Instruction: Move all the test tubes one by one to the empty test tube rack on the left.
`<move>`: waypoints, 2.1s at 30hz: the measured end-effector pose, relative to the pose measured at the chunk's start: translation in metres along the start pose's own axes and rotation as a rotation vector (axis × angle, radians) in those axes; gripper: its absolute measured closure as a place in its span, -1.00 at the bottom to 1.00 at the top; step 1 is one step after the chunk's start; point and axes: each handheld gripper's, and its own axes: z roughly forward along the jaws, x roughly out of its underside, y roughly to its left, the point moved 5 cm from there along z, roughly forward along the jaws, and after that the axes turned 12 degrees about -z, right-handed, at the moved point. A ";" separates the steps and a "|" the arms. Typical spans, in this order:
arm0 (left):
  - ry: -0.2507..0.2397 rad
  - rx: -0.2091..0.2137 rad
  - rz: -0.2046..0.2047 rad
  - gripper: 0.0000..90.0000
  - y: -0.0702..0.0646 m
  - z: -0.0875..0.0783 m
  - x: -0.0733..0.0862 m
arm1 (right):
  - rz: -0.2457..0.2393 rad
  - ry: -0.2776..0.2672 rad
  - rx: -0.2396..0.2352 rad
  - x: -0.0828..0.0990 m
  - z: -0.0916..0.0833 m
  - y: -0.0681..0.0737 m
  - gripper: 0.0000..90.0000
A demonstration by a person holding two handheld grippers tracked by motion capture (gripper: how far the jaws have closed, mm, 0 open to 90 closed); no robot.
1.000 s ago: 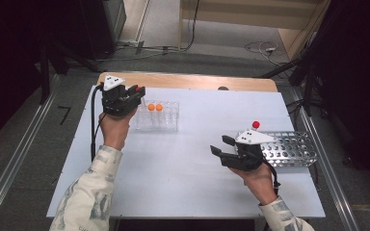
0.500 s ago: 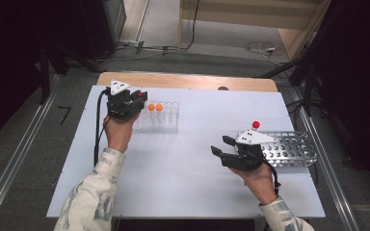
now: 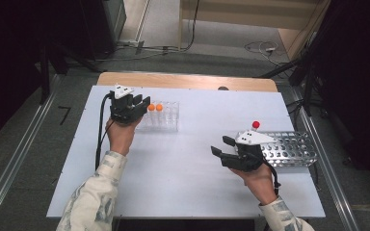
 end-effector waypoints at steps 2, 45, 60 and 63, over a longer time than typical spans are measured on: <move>-0.005 -0.001 -0.009 0.38 0.001 -0.002 -0.001 | 0.000 -0.003 0.005 0.000 -0.001 -0.001 -0.14; -0.027 0.051 -0.030 -0.53 -0.015 -0.034 0.027 | 0.172 0.083 0.326 0.051 -0.015 -0.094 -0.05; -0.019 0.054 -0.028 -0.53 -0.015 -0.032 0.029 | 0.162 0.084 0.349 0.052 -0.012 -0.098 0.55; -0.019 0.054 -0.029 -0.52 -0.015 -0.032 0.029 | 0.157 0.079 0.354 0.051 -0.013 -0.097 0.57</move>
